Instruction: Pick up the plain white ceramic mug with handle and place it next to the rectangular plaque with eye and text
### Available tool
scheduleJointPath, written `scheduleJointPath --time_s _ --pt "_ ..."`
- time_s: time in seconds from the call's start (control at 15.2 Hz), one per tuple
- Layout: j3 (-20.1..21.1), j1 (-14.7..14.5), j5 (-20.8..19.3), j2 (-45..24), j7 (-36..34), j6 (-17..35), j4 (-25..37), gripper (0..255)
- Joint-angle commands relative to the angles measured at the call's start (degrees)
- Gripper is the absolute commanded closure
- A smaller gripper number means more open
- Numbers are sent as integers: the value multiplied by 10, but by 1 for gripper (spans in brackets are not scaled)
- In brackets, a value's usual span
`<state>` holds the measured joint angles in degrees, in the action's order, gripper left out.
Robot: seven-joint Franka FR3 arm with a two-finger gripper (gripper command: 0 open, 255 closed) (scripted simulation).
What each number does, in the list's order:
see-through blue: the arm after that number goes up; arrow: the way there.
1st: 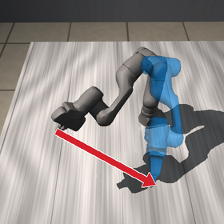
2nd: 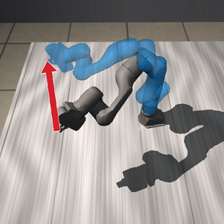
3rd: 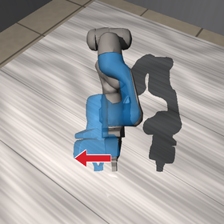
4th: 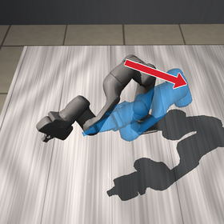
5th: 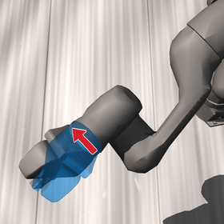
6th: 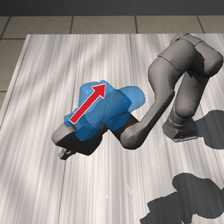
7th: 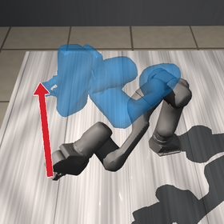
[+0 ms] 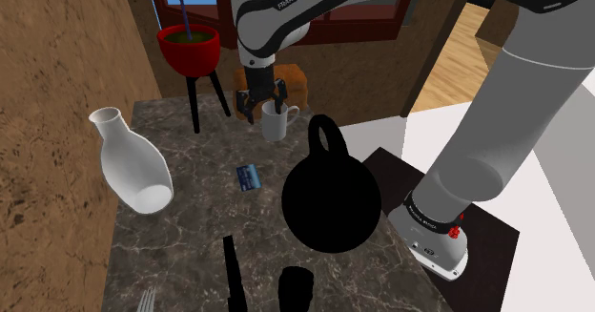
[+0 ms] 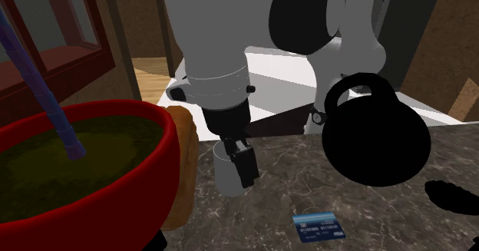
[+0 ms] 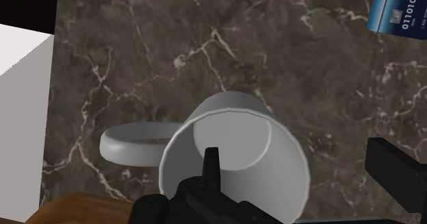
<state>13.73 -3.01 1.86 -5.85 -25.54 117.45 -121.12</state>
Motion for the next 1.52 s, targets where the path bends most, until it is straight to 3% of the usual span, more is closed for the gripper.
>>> scheduleJointPath --time_s 0.0,0.46,0.53,1.12,1.45 --pt "0 -1 -1 -4 -1 13 -9 0" --pt "0 -1 -1 -4 -1 13 -9 0" --pt "0 -1 -1 -4 -1 13 -9 255" --pt "0 -1 -1 -4 -1 13 -9 255" --pt "0 0 4 16 1 -24 9 255"
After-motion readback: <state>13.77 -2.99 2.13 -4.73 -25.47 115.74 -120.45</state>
